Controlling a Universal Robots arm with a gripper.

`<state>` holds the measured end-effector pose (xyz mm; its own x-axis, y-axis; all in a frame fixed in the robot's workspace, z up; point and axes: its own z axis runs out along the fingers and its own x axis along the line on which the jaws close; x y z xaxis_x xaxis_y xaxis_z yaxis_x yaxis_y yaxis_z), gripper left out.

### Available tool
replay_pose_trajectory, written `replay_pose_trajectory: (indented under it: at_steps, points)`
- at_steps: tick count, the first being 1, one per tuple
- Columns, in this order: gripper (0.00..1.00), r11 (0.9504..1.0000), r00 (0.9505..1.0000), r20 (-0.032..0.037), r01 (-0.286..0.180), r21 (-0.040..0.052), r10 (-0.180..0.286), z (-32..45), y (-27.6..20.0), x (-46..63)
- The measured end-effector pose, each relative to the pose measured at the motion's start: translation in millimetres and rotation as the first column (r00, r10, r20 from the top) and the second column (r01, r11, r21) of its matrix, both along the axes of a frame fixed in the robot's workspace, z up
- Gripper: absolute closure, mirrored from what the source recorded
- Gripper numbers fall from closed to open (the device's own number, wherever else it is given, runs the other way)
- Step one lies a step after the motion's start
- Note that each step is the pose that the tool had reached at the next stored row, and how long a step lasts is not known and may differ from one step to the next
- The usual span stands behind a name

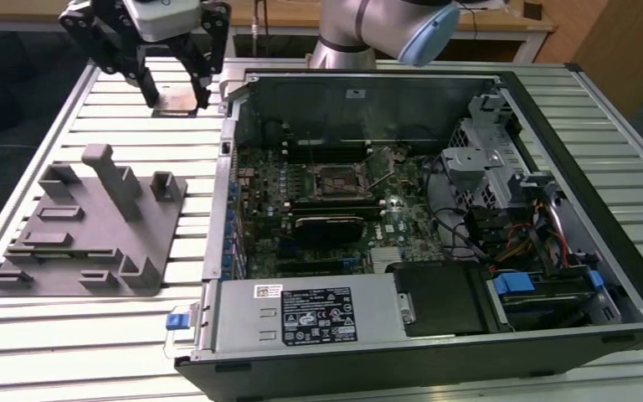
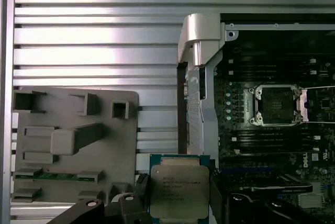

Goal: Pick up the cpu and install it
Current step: 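Pick up the cpu and move it towards the insertion slot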

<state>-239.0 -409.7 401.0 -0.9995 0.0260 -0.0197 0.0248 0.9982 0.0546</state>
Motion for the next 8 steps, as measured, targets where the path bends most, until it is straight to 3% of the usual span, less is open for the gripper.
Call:
replay_pose_trajectory:
  at_steps: [8]
  points:
    - [0.45,1.0,1.0,0.0,0.0,0.0,0.0,0.0,0.0,27.7]
